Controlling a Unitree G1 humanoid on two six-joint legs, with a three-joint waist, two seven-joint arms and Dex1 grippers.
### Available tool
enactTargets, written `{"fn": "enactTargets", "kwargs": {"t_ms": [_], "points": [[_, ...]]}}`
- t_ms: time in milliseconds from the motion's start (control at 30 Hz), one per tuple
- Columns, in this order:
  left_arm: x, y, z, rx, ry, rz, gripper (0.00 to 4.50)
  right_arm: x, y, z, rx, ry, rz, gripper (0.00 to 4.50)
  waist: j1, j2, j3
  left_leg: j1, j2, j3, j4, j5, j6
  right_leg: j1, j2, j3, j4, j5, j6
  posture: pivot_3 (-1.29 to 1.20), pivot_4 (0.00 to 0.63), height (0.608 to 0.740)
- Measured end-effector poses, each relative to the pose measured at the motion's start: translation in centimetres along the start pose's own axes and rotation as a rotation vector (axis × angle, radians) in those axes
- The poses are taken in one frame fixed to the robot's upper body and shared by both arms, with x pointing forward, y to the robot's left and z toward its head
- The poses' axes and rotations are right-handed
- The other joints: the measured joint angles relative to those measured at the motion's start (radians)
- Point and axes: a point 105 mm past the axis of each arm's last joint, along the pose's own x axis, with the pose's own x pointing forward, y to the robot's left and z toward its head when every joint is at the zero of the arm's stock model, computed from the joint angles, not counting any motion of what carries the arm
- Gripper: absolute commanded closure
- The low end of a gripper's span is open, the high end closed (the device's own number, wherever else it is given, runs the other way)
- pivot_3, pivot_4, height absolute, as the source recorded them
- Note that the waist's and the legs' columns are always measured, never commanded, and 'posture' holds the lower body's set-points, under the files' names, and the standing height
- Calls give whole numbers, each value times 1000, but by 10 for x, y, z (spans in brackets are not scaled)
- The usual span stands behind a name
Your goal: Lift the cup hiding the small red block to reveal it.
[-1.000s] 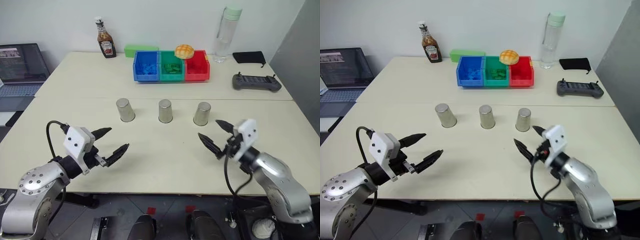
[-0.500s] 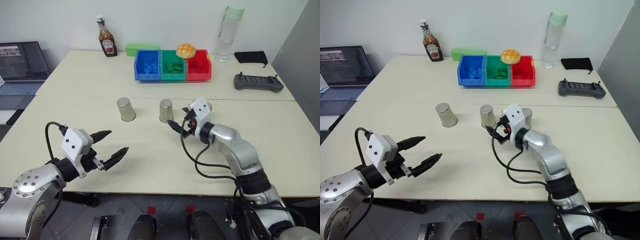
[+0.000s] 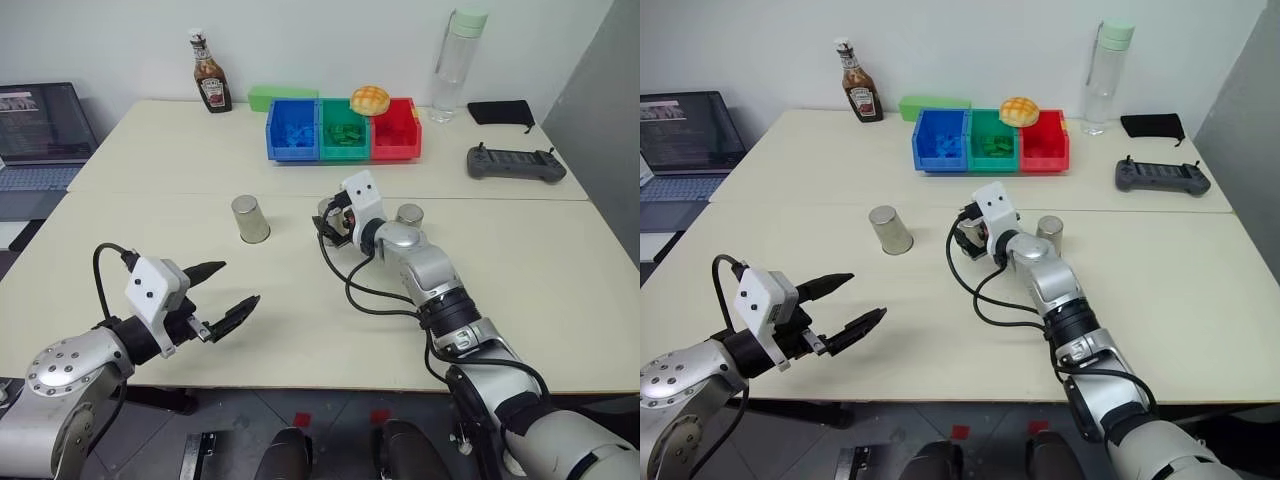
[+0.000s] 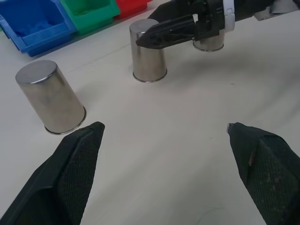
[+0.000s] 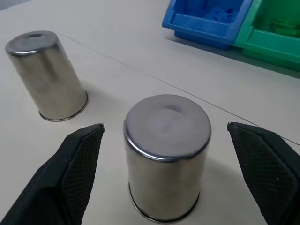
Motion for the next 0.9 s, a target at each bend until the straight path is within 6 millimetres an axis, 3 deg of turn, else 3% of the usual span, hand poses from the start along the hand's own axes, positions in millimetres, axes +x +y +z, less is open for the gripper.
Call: {"fn": "enactTargets", "kwargs": {"t_ms": [133,367,600,733,900], "points": [[0,0,0,1,1,7,0,1,-3,-1,17,-3,-11,433,-1,0,0,0,1,0,0,0,0,0,1,0,0,0,0,0,150,740],[0,0,0,1,1,7,0,4,4,-2,28,-7,13,1970,-3,0,0,0,0,0,0,0,0,0,1,0,0,0,0,0,150,740],[0,0,0,1,0,8,0,3,9,2,30,-28,42,1978,-3,0,0,0,1,0,0,0,0,0,1,0,0,0,0,0,150,740],[0,0,0,1,-1,8,0,-4,11,21,9,-112,53,1978,-3,0,0,0,1,0,0,0,0,-1,1,0,0,0,0,0,150,740],[0,0,1,1,-3,7,0,-24,5,63,-19,-266,35,1979,-2,0,0,-1,1,-2,0,0,0,-1,1,0,0,0,0,0,150,740]]}}
